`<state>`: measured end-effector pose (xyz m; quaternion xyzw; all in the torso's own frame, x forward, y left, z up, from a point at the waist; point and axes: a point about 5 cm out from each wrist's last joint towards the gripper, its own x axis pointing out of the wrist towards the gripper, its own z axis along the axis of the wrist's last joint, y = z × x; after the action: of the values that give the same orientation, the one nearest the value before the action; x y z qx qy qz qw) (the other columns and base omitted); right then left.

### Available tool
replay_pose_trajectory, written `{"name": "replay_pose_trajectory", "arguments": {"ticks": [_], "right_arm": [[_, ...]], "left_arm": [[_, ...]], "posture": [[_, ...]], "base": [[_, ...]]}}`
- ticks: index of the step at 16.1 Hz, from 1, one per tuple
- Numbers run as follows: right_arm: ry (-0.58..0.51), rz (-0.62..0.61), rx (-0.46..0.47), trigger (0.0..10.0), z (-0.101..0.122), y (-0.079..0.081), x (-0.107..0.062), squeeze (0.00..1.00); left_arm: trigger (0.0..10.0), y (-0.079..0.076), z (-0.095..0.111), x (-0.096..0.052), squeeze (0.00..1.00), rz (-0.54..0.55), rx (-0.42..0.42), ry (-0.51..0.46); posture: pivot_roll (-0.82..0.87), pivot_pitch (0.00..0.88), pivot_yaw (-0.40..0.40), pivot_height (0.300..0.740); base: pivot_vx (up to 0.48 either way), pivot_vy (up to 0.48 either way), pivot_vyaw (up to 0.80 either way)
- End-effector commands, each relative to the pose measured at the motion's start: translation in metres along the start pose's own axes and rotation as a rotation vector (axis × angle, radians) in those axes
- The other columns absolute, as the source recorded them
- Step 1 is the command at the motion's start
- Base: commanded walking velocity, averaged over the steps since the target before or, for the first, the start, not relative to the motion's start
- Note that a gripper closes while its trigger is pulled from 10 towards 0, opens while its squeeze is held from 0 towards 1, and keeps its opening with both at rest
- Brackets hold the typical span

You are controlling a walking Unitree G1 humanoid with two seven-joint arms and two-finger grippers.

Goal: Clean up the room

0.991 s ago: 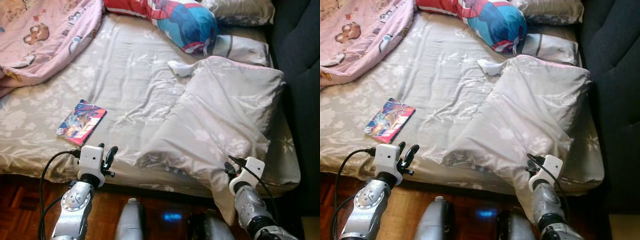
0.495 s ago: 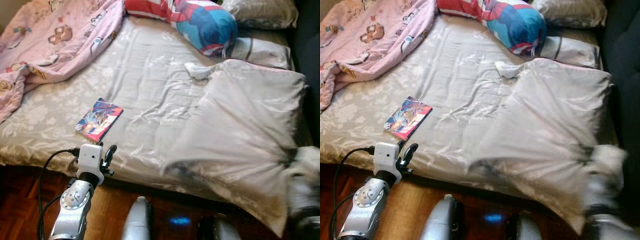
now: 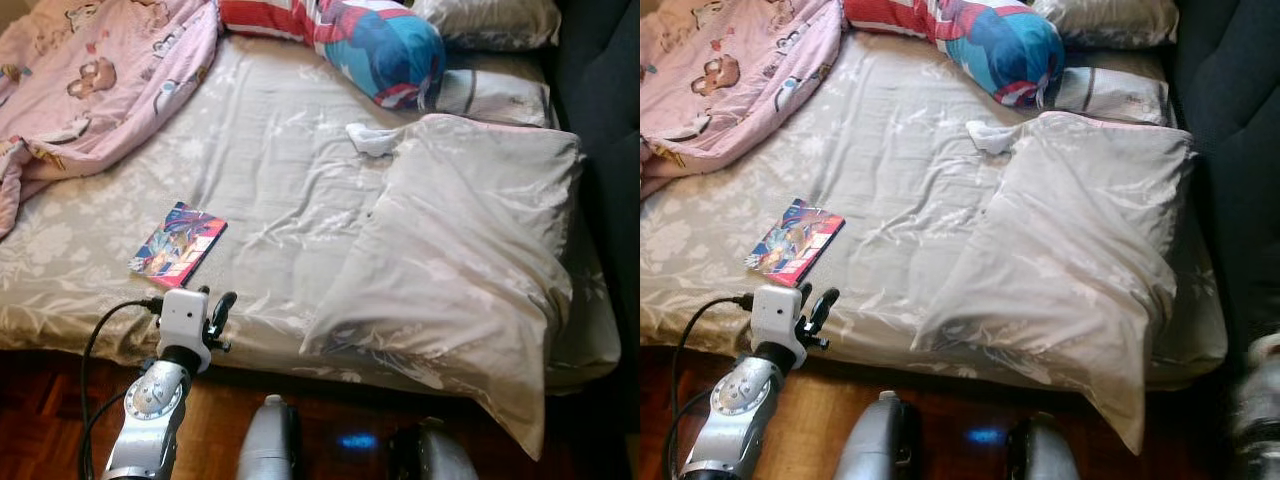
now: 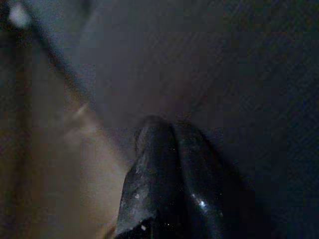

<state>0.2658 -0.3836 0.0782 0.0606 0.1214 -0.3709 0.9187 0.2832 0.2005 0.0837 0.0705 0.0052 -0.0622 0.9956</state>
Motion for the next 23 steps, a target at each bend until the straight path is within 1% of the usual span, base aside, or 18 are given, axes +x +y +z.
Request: {"name": "replay_pose_trajectory", "arguments": {"ticks": [1, 2, 4, 6, 7, 8, 9, 10, 11, 15, 16, 17, 21, 22, 23], "right_arm": [[0.094, 0.042, 0.030, 10.0, -0.026, 0.002, -0.007, 0.00], [0.148, 0.134, 0.100, 10.0, -0.048, 0.023, -0.017, 1.00], [0.166, 0.217, 0.136, 10.0, -0.061, 0.042, -0.025, 1.00], [0.182, 0.254, 0.150, 10.0, -0.066, 0.050, -0.028, 1.00], [0.190, 0.299, 0.175, 10.0, -0.068, 0.056, -0.031, 1.00], [0.184, 0.320, 0.187, 10.0, -0.068, 0.059, -0.031, 1.00], [0.173, 0.340, 0.194, 10.0, -0.066, 0.061, -0.032, 1.00], [0.115, 0.396, 0.209, 10.0, -0.060, 0.066, -0.032, 1.00], [0.065, 0.448, 0.243, 10.0, -0.054, 0.071, -0.033, 1.00], [0.039, 0.479, 0.255, 10.0, -0.055, 0.073, -0.036, 1.00], [0.049, 0.463, 0.235, 10.0, -0.058, 0.071, -0.036, 1.00], [0.054, 0.476, 0.210, 10.0, -0.061, 0.073, -0.038, 1.00], [0.028, 0.473, 0.209, 10.0, -0.063, 0.069, -0.041, 1.00], [0.019, 0.504, 0.195, 10.0, -0.062, 0.070, -0.043, 1.00], [0.018, 0.509, 0.192, 10.0, -0.062, 0.070, -0.043, 1.00]], "left_arm": [[10.0, 0.004, -0.009, -0.006, 0.00, 0.013, 0.001, 0.037], [10.0, 0.004, -0.008, -0.006, 0.00, 0.009, 0.004, 0.039], [10.0, 0.005, -0.008, -0.006, 0.00, 0.009, 0.007, 0.039], [10.0, 0.006, -0.007, -0.006, 0.00, 0.008, 0.008, 0.038], [10.0, 0.005, -0.008, -0.006, 0.00, 0.007, 0.007, 0.038], [10.0, 0.005, -0.008, -0.005, 0.00, 0.006, 0.006, 0.038], [10.0, 0.004, -0.008, -0.005, 0.00, 0.004, 0.005, 0.037], [10.0, 0.003, -0.007, -0.005, 0.00, 0.001, 0.005, 0.036], [10.0, 0.003, -0.008, -0.005, 0.00, 0.000, 0.005, 0.036], [10.0, 0.003, -0.007, -0.005, 0.00, -0.002, 0.006, 0.035], [10.0, 0.003, -0.008, -0.005, 0.00, -0.002, 0.005, 0.037], [10.0, 0.002, -0.008, -0.004, 0.00, -0.005, 0.006, 0.037], [10.0, 0.000, -0.009, -0.004, 0.00, -0.007, 0.001, 0.039], [10.0, -0.001, -0.009, -0.003, 0.00, -0.008, -0.001, 0.039], [10.0, -0.001, -0.009, -0.003, 0.00, -0.008, -0.001, 0.039]], "posture": [[0.16, 0.280, 0.082, 0.660], [0.16, 0.284, 0.086, 0.660], [0.17, 0.288, 0.087, 0.660], [0.17, 0.293, 0.086, 0.660], [0.16, 0.300, 0.086, 0.660], [0.16, 0.301, 0.086, 0.660], [0.16, 0.306, 0.086, 0.660], [0.16, 0.307, 0.085, 0.660], [0.16, 0.314, 0.084, 0.660], [0.16, 0.323, 0.086, 0.660], [0.16, 0.323, 0.085, 0.660], [0.15, 0.327, 0.083, 0.660], [0.14, 0.331, 0.077, 0.660], [0.14, 0.330, 0.075, 0.660], [0.14, 0.330, 0.075, 0.660]], "base": [[0.000, 0.000, 0.00], [0.000, 0.000, 0.00], [0.000, 0.000, 0.00], [0.000, 0.000, 0.00], [0.000, 0.000, 0.00], [0.000, 0.000, 0.00], [0.000, 0.000, 0.00], [0.000, 0.000, 0.00], [0.000, 0.000, 0.00], [0.000, 0.000, 0.00], [0.000, 0.000, 0.00], [0.000, 0.000, 0.00], [0.000, 0.000, 0.00], [0.000, 0.000, 0.00], [0.000, 0.000, 0.00]]}}
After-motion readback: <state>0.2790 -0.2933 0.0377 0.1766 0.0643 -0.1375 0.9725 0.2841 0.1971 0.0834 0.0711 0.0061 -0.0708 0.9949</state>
